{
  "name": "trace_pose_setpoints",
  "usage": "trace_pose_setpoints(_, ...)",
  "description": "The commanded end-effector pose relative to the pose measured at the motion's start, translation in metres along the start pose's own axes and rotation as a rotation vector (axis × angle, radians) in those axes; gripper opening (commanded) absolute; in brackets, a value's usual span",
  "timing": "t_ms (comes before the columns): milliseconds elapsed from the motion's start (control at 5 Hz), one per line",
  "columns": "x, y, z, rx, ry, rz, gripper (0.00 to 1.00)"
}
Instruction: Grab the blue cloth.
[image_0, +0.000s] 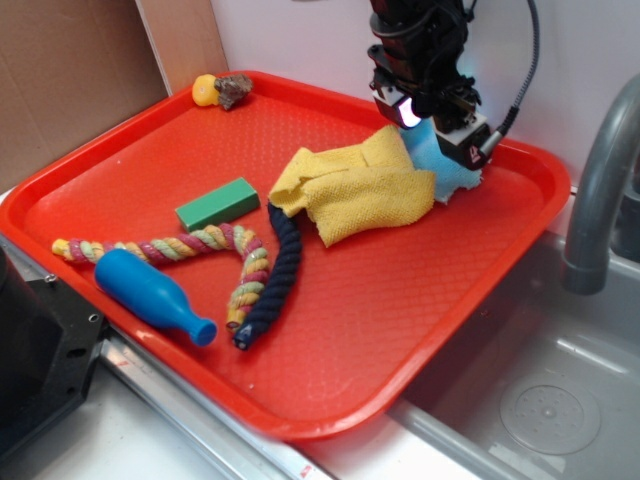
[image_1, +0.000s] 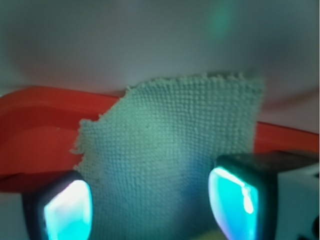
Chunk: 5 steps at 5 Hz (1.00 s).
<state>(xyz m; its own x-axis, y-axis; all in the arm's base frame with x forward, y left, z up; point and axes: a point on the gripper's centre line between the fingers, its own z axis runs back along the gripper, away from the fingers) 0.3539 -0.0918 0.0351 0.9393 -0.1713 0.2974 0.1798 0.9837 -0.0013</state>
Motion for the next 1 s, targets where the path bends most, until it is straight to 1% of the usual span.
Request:
trace_pose_setpoints(0, 0.018, 0.014, -0.005, -0.019, 0.007, 0.023, 1.00)
trace_pose_setpoints(200, 0.017, 0.023, -0.009, -0.031, 0.045, 0.041, 0.08)
trace_pose_setpoints(400, 0.014, 0.027, -0.008, -0.038, 0.055, 0.039, 0.00)
trace_pose_setpoints(600, 0.010, 0.030, -0.004, -0.034, 0.076, 0.035, 0.00)
trace_pose_setpoints(800, -0.001, 0.036, 0.018, -0.042, 0.071, 0.059, 0.00)
